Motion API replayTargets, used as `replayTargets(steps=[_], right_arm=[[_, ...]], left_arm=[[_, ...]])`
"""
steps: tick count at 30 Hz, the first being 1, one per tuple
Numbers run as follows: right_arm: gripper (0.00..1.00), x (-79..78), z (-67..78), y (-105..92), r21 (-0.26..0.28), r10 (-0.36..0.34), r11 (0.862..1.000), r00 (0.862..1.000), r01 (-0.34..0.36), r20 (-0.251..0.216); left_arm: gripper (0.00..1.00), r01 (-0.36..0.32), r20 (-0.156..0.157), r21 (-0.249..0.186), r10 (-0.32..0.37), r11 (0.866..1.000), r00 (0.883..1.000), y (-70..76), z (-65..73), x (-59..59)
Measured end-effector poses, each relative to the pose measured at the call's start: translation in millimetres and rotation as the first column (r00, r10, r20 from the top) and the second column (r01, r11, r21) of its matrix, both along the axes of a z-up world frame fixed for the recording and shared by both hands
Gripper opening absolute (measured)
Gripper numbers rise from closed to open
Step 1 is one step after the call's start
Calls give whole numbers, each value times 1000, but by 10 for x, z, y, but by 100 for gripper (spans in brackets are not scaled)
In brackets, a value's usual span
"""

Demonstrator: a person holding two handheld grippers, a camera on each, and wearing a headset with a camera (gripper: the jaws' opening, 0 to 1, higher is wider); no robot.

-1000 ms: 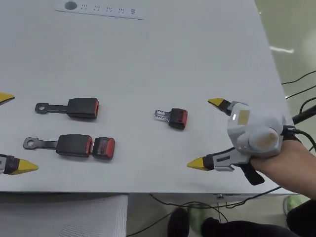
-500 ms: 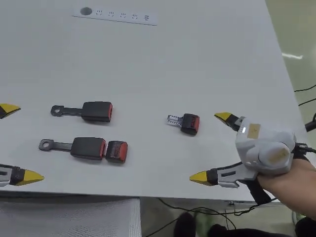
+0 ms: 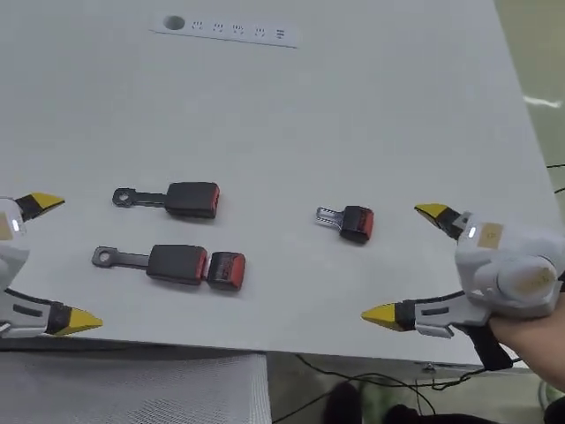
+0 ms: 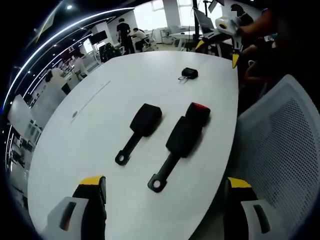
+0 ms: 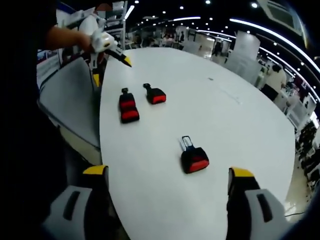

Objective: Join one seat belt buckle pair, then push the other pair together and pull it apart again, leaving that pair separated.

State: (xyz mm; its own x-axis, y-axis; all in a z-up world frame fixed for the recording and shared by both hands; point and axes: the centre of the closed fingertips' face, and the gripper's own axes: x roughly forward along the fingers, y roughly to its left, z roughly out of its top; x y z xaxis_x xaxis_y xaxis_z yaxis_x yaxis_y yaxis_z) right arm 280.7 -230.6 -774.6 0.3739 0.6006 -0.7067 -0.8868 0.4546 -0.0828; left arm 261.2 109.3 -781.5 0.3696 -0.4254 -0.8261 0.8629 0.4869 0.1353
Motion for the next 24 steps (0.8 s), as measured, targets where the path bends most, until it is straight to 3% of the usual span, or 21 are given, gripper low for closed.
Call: replayTargets(steps=[3,6,13,19,24], right_arm=[[100,-9,-8,13,-12,10,1000,1000,-10,11],[100,-13,2,23,11,-8,1000,1000,8,-8],[100,-57,-36,-1,-3,-23,1000,999,23,-29],[100,-99,-80,15,19,-61,998,996,62,-60],[100,-153,-129,43,-7,-37,999,998,36,-59]], left_arm=[[100,2,6,2,-2,1000,1000,-12,23,21],[100,1,3,0,-1,1000,1000,-22,31,27],[100,-9,1,-18,9,1000,1000,-54,59,38],[100,-4,-23,-11,4,1000,1000,-15,48,-16],[100,-5,-30,-13,4,1000,1000,-39,72,-41]])
